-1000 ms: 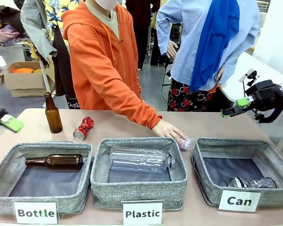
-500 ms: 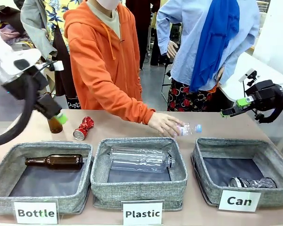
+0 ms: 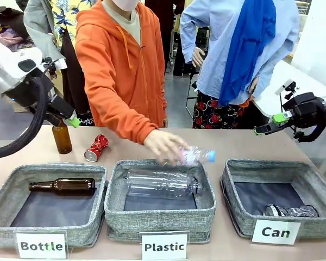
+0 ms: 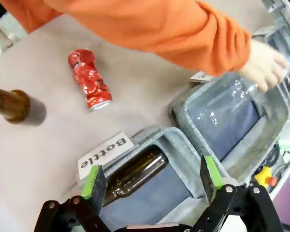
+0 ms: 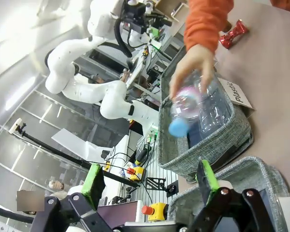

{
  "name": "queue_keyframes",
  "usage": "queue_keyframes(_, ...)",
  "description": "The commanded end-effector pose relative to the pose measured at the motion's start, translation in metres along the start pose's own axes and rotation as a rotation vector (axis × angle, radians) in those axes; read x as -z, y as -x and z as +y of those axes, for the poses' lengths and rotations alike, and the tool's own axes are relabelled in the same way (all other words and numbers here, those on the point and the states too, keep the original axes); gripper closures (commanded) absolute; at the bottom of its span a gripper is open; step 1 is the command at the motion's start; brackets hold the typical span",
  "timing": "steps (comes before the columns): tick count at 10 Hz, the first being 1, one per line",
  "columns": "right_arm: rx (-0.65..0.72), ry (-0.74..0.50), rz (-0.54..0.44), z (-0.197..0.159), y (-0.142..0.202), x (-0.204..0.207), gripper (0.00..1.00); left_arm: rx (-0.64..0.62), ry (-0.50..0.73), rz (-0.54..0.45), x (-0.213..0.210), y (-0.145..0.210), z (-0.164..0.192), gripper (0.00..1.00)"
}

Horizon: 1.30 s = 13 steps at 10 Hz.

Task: Sort the can waste into the basket.
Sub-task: Pick up the can waste from the table and place it in the right Fabric basket.

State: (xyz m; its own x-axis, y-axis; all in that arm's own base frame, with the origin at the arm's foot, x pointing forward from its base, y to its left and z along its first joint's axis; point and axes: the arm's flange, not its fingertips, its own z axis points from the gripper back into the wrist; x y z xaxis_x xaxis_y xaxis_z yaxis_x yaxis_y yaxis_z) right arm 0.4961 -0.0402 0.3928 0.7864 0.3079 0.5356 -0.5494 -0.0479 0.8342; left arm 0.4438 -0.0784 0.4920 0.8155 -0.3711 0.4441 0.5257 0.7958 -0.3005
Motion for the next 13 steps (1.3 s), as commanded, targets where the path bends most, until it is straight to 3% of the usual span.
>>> queue_keyframes(1,-0.005,0.015,0.016,0.004,0.000,0.002,0.00,0.037,0.195,-0.018,-0.047,0.026,0.021,0.00)
queue_keyframes(3,-0.005,0.015,0.016,0.004,0.000,0.002,0.00,0.108,0.311,-0.018,-0.106,0.093,0.044,0.00)
queue_keyframes(5,-0.005,0.015,0.016,0.004,0.000,0.002,0.00,0.064,0.283,-0.122,-0.135,0.152,0.064,0.00)
queue_keyframes(7,-0.005,0.015,0.016,0.004,0.000,0.002,0.00,-0.006,0.251,-0.237,-0.145,0.190,0.074,0.00)
queue_keyframes(10,-0.005,0.015,0.016,0.004,0.000,0.002,0.00,-0.008,0.190,-0.261,-0.142,0.179,0.064,0.00)
queue_keyframes(11,-0.005,0.015,0.016,0.004,0.000,0.002,0.00,-0.017,0.152,-0.263,-0.139,0.163,0.061,0.00)
queue_keyframes(13,-0.005,0.015,0.016,0.004,0.000,0.002,0.00,0.038,0.096,-0.172,-0.116,0.119,0.039,0.00)
